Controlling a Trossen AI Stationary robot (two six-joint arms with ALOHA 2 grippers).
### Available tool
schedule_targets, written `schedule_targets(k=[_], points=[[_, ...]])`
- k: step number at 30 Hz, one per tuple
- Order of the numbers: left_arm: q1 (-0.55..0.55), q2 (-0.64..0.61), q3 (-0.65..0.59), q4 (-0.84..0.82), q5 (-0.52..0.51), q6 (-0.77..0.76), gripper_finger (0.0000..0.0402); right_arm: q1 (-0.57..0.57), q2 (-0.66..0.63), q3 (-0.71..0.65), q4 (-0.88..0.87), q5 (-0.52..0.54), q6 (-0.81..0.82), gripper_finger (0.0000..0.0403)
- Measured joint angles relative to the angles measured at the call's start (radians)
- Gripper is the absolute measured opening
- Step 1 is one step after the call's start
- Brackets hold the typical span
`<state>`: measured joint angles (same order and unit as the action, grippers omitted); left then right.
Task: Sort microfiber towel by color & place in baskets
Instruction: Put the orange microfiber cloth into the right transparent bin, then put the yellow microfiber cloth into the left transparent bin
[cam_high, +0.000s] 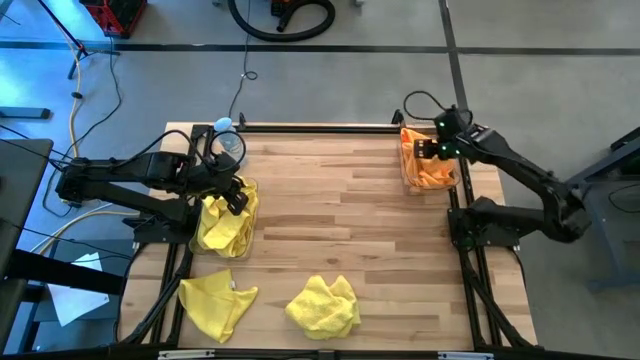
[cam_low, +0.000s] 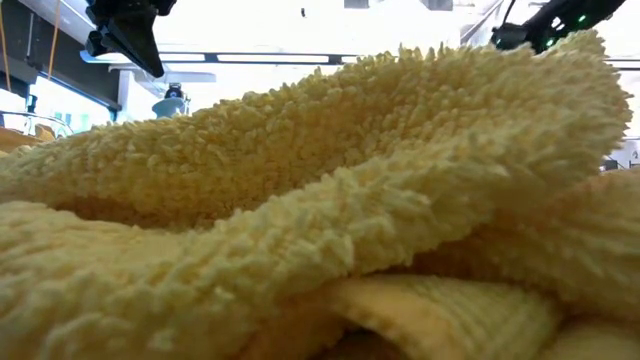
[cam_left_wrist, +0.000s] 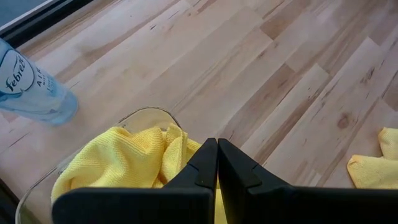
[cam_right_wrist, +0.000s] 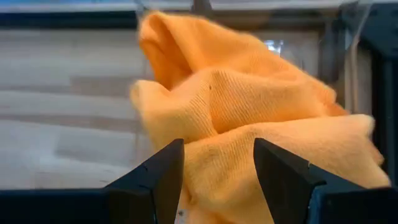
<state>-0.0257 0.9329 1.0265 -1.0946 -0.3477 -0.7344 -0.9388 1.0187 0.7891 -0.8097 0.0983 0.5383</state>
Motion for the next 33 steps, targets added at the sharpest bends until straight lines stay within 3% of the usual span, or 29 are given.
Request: schedule_targets(k=[7, 14, 26, 30, 33], points=[[0.0, 0.0, 0.0, 0.0, 0.005, -0.05, 0.0, -0.003, 0.237, -0.04, 0.051, -0.002, -0.034, 0.0187], [0.0, 0.0, 0.0, 0.0, 0.008, -0.05, 0.0, -0.003, 0.275, -0.037, 0.081, -0.004, -0.042, 0.0187], [-0.001, 0.011, -0.001, 0.004, 0.006, -0.025, 0.0, 0.024, 0.036, 0.114, -0.15, -0.004, -0.019, 0.0187], [-0.027, 0.012, -0.001, 0.08, -0.003, -0.014, 0.0, 0.134, -0.078, 0.137, -0.157, -0.046, 0.068, 0.0187], [-0.068, 0.029, -0.001, 0.138, -0.009, -0.02, 0.0, 0.276, -0.145, 0.137, -0.125, -0.05, 0.197, 0.0187]])
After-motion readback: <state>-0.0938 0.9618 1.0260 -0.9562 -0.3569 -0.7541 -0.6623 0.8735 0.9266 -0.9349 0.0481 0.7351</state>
